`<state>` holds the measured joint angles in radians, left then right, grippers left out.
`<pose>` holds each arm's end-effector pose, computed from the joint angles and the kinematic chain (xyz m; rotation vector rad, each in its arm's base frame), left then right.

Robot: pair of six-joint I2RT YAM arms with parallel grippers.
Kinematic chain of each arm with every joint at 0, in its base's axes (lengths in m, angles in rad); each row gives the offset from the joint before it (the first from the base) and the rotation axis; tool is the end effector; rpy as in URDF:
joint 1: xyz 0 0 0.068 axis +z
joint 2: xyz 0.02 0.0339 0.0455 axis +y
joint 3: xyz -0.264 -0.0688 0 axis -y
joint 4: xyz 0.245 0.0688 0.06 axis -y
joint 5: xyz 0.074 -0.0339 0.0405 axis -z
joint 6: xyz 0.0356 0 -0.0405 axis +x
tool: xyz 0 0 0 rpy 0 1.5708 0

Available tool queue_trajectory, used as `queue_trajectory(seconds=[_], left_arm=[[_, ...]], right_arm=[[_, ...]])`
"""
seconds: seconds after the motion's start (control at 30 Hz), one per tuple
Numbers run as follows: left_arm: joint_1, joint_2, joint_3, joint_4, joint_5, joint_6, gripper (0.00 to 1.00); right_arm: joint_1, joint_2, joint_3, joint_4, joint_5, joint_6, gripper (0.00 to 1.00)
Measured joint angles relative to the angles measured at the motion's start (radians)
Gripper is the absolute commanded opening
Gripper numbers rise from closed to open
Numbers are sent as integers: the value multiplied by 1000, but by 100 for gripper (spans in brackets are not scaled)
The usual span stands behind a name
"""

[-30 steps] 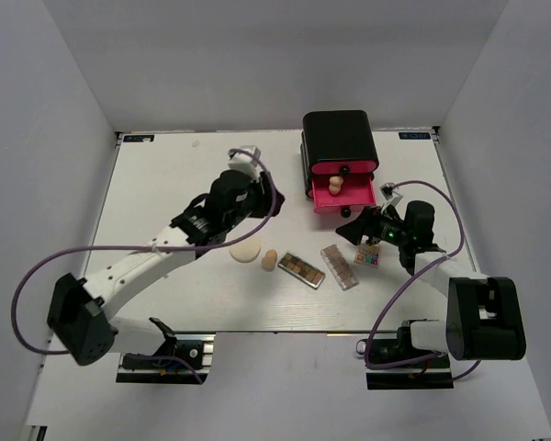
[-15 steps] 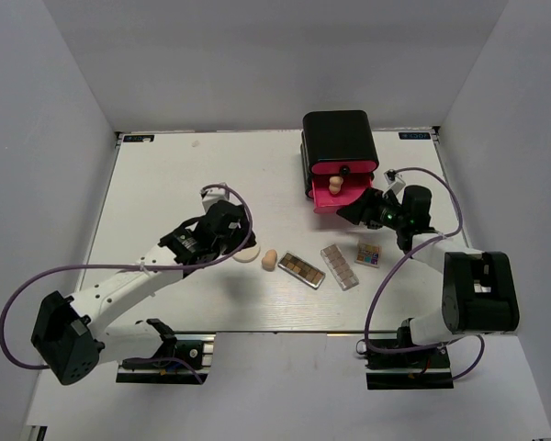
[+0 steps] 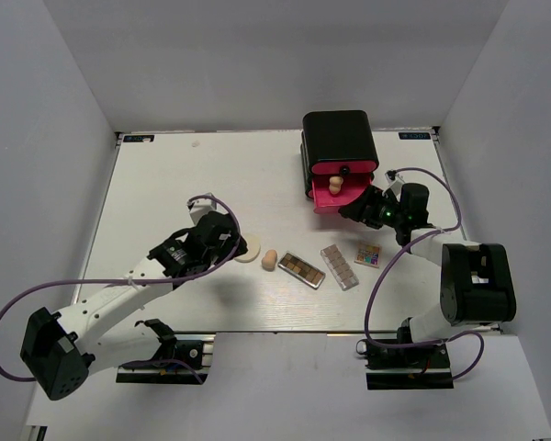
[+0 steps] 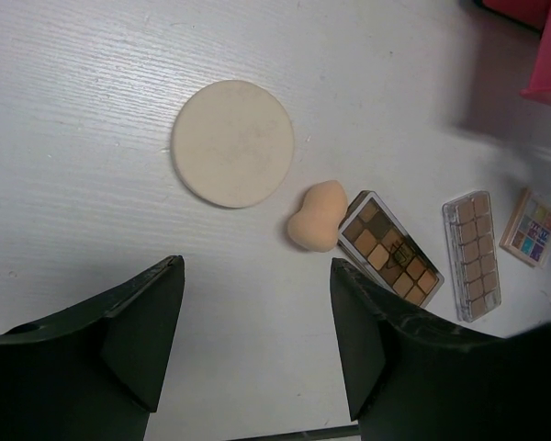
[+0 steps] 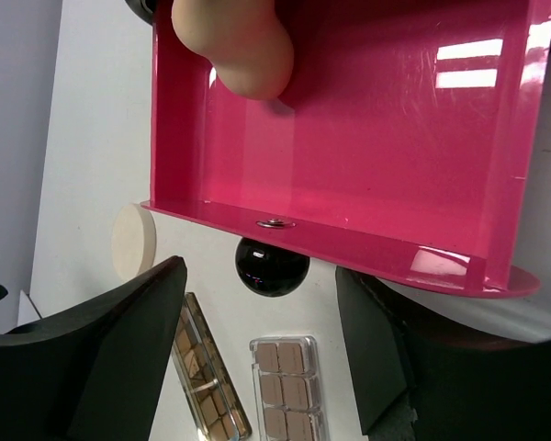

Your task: Organize the makeup

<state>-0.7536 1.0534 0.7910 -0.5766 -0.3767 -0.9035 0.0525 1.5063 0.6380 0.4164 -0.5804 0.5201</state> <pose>0.1644 -0.1363 0.2577 -0.3482 2.3379 -0.3619 0.2990 0.0353 0.1834 0.1013 2.0690 0.9434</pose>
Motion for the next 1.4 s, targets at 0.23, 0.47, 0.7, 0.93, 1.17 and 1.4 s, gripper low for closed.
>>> queue_trajectory(seconds=[0.23, 0.47, 0.7, 0.93, 1.17, 1.4], left_arm=[[0, 14, -1, 2, 0, -4, 75], [0, 31, -1, 3, 0, -4, 76], [6, 49, -6, 15, 0, -5, 78], [9, 102, -13, 27, -2, -3, 80], [10, 162, -12, 32, -3, 10, 85], [14, 195, -2, 36, -10, 34, 88]], right_arm=[[0, 7, 0, 3, 1, -18, 56], [0, 37, 0, 11, -23, -33, 35], [0, 38, -1, 13, -34, -39, 24], [0, -5, -65, 26, -45, -45, 23], [0, -61, -125, -2, -54, -53, 22], [0, -93, -148, -24, -57, -56, 22]])
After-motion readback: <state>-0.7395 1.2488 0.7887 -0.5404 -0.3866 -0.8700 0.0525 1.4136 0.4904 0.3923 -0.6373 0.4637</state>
